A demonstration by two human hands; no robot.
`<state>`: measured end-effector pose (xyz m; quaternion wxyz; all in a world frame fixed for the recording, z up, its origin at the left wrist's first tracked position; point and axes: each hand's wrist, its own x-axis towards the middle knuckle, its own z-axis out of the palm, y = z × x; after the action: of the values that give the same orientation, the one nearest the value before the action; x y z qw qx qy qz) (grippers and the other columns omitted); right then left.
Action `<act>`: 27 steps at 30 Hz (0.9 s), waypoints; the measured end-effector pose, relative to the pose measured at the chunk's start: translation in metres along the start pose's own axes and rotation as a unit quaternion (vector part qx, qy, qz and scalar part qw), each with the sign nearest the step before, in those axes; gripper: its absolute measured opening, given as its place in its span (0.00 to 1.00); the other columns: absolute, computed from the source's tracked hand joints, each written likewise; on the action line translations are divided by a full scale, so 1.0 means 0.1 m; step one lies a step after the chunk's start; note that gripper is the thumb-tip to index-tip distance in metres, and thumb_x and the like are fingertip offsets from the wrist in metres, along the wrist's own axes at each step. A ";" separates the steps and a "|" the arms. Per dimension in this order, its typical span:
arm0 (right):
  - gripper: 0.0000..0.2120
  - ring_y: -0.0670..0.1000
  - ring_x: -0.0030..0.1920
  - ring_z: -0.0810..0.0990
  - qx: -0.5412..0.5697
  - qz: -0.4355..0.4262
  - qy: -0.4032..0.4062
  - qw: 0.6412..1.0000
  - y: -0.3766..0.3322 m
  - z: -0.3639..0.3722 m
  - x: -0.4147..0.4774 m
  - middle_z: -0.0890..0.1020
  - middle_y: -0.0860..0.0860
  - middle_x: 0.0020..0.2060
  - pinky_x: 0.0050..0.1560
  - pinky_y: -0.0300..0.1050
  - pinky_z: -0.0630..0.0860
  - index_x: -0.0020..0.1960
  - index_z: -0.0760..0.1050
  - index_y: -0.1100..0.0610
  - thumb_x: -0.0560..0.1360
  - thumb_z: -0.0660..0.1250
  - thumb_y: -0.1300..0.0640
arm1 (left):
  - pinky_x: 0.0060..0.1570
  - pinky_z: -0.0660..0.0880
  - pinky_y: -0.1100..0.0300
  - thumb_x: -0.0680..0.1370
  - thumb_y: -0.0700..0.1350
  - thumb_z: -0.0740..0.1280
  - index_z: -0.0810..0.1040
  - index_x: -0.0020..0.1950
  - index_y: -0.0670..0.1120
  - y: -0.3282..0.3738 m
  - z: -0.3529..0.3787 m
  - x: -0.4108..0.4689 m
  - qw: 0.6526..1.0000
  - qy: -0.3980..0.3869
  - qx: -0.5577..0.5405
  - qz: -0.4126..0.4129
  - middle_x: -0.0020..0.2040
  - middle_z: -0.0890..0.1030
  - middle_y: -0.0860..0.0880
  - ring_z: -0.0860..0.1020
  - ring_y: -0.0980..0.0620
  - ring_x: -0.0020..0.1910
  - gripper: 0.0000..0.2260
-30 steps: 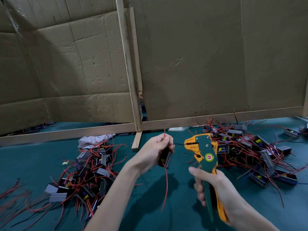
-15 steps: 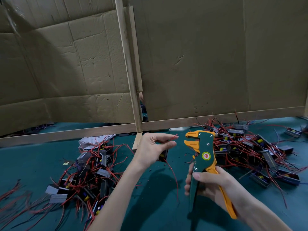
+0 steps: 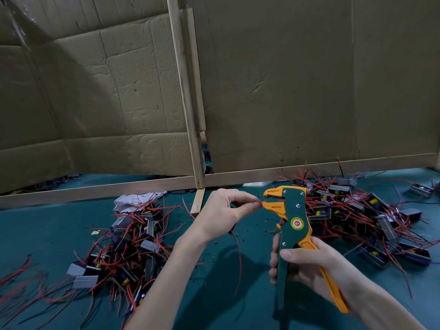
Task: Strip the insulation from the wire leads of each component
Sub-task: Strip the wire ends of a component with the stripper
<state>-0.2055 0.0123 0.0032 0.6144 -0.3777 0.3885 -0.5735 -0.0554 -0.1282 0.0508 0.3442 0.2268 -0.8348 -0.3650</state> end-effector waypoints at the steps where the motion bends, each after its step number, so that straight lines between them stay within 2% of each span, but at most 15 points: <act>1: 0.16 0.64 0.37 0.80 -0.002 0.003 0.000 1.000 0.00 0.00 0.00 0.78 0.66 0.38 0.40 0.56 0.80 0.43 0.81 0.65 0.57 0.77 0.63 | 0.47 0.74 0.59 0.75 0.43 0.72 0.86 0.45 0.48 0.00 -0.01 0.00 1.000 -0.007 0.002 -0.005 0.42 0.85 0.49 0.79 0.47 0.45 0.03; 4: 0.17 0.64 0.37 0.80 -0.010 0.011 0.008 1.000 0.00 0.00 0.00 0.78 0.66 0.38 0.40 0.56 0.79 0.44 0.80 0.66 0.57 0.77 0.62 | 0.46 0.73 0.58 0.75 0.43 0.71 0.85 0.47 0.45 0.02 -0.04 0.00 0.999 -0.035 0.008 -0.012 0.44 0.84 0.45 0.78 0.45 0.44 0.04; 8: 0.15 0.63 0.34 0.78 -0.035 0.024 0.014 0.999 0.00 0.02 -0.02 0.76 0.65 0.35 0.37 0.55 0.78 0.43 0.77 0.66 0.61 0.77 0.63 | 0.43 0.71 0.61 0.75 0.43 0.70 0.85 0.47 0.47 0.05 -0.09 -0.02 0.998 -0.068 0.005 -0.015 0.42 0.83 0.44 0.74 0.54 0.40 0.04; 10: 0.12 0.61 0.32 0.76 -0.058 0.032 0.021 0.998 0.00 0.02 -0.03 0.75 0.65 0.33 0.36 0.54 0.78 0.43 0.75 0.66 0.63 0.74 0.63 | 0.41 0.69 0.61 0.75 0.44 0.71 0.85 0.45 0.47 0.05 -0.11 -0.02 0.997 -0.080 0.014 -0.016 0.41 0.82 0.43 0.73 0.54 0.38 0.03; 14: 0.12 0.59 0.30 0.75 -0.088 0.034 0.026 0.995 0.01 0.04 -0.04 0.74 0.64 0.31 0.32 0.51 0.76 0.41 0.75 0.66 0.63 0.74 0.63 | 0.41 0.70 0.64 0.74 0.44 0.72 0.84 0.43 0.50 0.05 -0.15 -0.02 0.995 -0.099 0.022 -0.019 0.36 0.80 0.52 0.74 0.56 0.37 0.02; 19: 0.09 0.57 0.24 0.74 -0.109 0.038 0.079 0.990 0.05 0.17 -0.06 0.73 0.62 0.26 0.27 0.47 0.75 0.33 0.78 0.60 0.61 0.76 0.57 | 0.41 0.70 0.63 0.73 0.43 0.72 0.85 0.45 0.46 0.00 -0.19 0.00 0.993 -0.102 0.052 -0.012 0.37 0.79 0.55 0.74 0.59 0.37 0.03; 21: 0.14 0.55 0.23 0.72 -0.140 0.047 0.114 0.983 0.10 0.21 -0.05 0.73 0.60 0.24 0.25 0.44 0.71 0.28 0.75 0.59 0.59 0.78 0.54 | 0.42 0.70 0.66 0.74 0.42 0.72 0.85 0.46 0.45 -0.03 -0.17 0.00 0.992 -0.102 0.070 -0.018 0.36 0.78 0.58 0.74 0.61 0.37 0.03; 23: 0.18 0.54 0.22 0.71 -0.155 0.054 0.147 0.975 0.15 0.23 -0.03 0.73 0.58 0.24 0.25 0.43 0.70 0.27 0.72 0.60 0.56 0.79 0.52 | 0.44 0.71 0.63 0.74 0.44 0.72 0.86 0.46 0.47 -0.07 -0.11 0.01 0.989 -0.098 0.106 -0.030 0.36 0.78 0.59 0.74 0.60 0.37 0.04; 25: 0.14 0.55 0.25 0.74 -0.100 0.054 0.142 0.983 0.18 0.22 -0.01 0.74 0.59 0.27 0.26 0.44 0.73 0.31 0.75 0.61 0.56 0.79 0.57 | 0.46 0.72 0.59 0.75 0.45 0.71 0.85 0.45 0.48 -0.12 -0.04 0.01 0.986 -0.092 0.129 -0.045 0.37 0.78 0.58 0.76 0.56 0.40 0.04; 27: 0.09 0.59 0.31 0.79 -0.007 0.052 0.102 0.993 0.16 0.21 0.03 0.78 0.62 0.32 0.33 0.50 0.79 0.38 0.79 0.63 0.60 0.77 0.66 | 0.48 0.70 0.61 0.75 0.47 0.71 0.85 0.46 0.48 -0.17 -0.01 0.02 0.982 -0.061 0.168 -0.052 0.40 0.81 0.55 0.75 0.57 0.41 0.04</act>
<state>-0.1795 0.0108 -0.0030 0.5978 -0.3003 0.4722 -0.5740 -0.0539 -0.1405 0.0393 0.2304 0.3024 -0.8905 -0.2499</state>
